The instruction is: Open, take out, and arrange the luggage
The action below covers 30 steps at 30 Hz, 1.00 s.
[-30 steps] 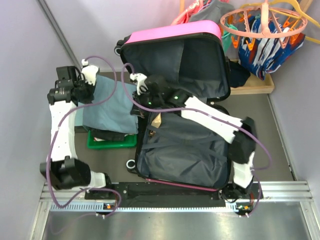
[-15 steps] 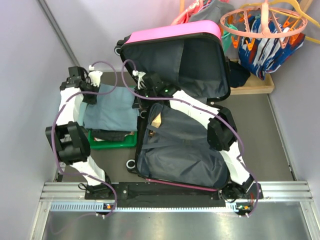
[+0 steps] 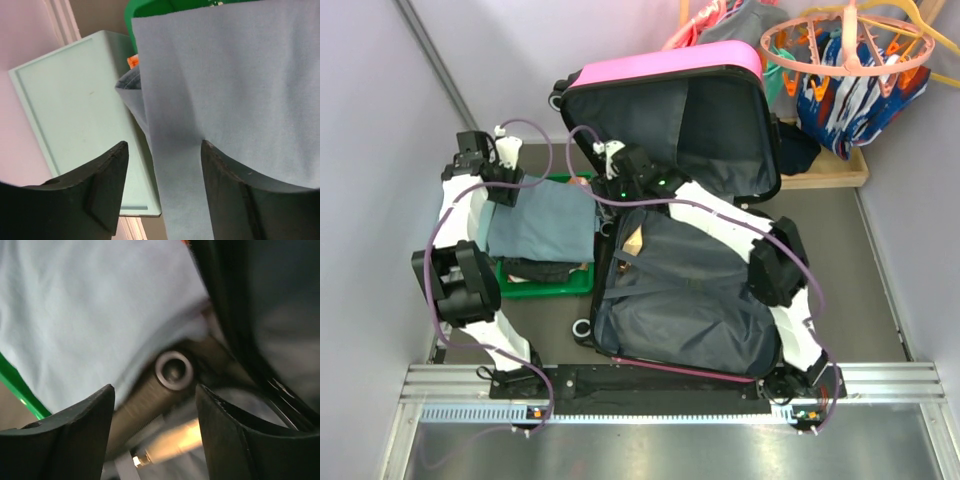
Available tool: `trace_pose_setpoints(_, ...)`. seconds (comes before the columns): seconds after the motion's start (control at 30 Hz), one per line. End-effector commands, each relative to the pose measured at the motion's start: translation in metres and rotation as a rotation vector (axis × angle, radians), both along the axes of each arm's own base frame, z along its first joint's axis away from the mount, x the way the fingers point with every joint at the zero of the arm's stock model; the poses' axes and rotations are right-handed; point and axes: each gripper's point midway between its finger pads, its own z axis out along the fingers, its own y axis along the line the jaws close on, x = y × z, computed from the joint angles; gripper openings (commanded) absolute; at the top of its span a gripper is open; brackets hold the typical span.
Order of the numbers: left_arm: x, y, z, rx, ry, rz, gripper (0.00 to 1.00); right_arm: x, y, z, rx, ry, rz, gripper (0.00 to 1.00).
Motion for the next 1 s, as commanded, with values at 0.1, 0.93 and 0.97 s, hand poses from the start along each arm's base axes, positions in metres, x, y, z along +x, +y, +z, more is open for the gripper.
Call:
trace_pose_setpoints(0.1, -0.002, -0.001, 0.059, 0.09, -0.2, -0.006, 0.71, -0.033, -0.088, 0.093, -0.116, -0.275, -0.093, 0.71)
trace_pose_setpoints(0.93, -0.022, -0.112, -0.062, -0.044, 0.092, -0.195, 0.54, -0.072, -0.404, -0.019, -0.331, -0.039, -0.893, 0.71)
trace_pose_setpoints(0.97, -0.021, -0.114, -0.058, -0.052, 0.08, -0.194, 0.55, -0.072, -0.408, -0.027, -0.339, -0.021, -0.902, 0.7)
